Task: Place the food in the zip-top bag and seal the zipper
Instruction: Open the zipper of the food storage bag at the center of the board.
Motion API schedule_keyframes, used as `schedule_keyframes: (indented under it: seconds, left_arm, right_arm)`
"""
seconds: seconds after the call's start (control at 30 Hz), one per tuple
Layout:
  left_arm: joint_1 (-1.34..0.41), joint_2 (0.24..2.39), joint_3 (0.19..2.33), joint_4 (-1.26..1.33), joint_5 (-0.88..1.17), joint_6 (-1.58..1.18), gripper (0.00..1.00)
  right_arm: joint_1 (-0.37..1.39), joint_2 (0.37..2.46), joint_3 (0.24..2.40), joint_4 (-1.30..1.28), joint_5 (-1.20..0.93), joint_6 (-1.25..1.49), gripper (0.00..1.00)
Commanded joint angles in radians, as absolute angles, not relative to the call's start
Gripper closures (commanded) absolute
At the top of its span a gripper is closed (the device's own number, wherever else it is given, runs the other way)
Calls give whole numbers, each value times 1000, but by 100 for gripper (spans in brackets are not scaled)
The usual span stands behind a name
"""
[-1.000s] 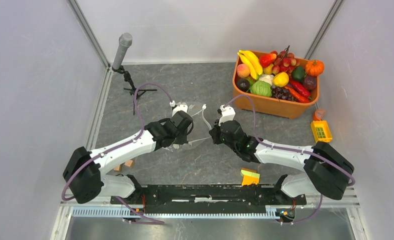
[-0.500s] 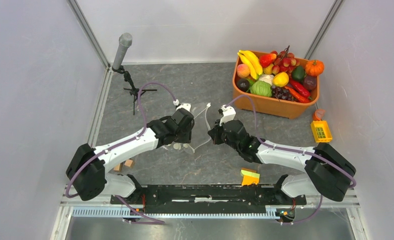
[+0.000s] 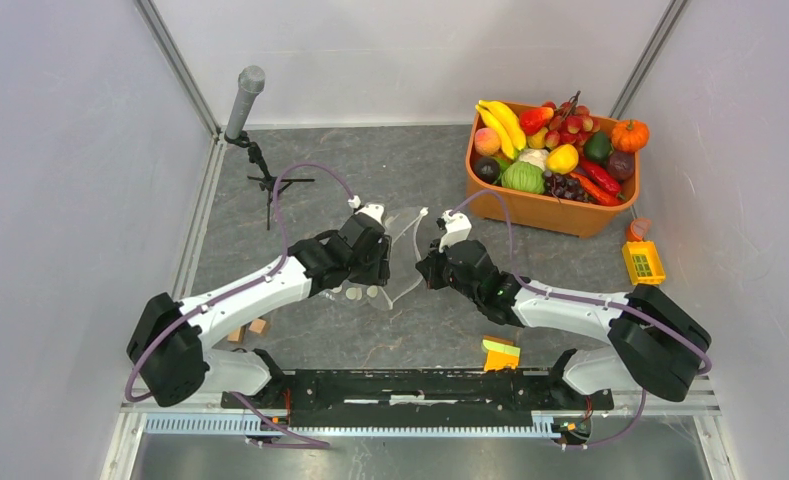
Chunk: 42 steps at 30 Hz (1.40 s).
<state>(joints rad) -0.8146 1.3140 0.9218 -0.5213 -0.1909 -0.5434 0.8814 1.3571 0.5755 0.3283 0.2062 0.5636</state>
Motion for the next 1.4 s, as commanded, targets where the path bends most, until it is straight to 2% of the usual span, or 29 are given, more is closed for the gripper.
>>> schedule_keyframes:
  seconds: [0.0,0.1,0.2,0.43,0.8,0.9,1.0,1.03,1.07,1.2,1.37]
  left_arm:
    - [-811,1271,966,-496,-154,-497,44]
    - [-811,1264,960,-494,-157,-482,48]
    - [-811,1276,963,-510,-175,-473,66]
    - [-811,1287,969,-511,-179,-471,97]
    - [-811,1304,970,-499,-217,-514,98]
    - [-811,1309,976,-497,-218,-521,98]
    - [-811,1314,977,-493,-221,-524,98]
    - [-811,1318,977,-492,-220,-524,98]
    - [-811,1323,979,-491,-217,-522,98]
    - [-811,1332,978,-484,-210,-523,98]
    - [-811,1324,973,-483,-211,-518,98]
  right_arm:
    - [879,1367,589,362,200,567,100]
    - [879,1367,589,365,197,570,100]
    - [879,1362,589,365,193,570,100]
    - [880,1359,603,365,154,550,100]
    - [873,1316,652,260,162,513,92]
    - [868,1278,649,258,140,505,84]
    - [862,1217,647,253,142,490,64]
    - [859,1199,648,247,136,482,54]
    - [855,1182,651,238,122,475,50]
    - [846,1110,679,188,95,420,48]
    - [787,1035,850,-52,380,233,48]
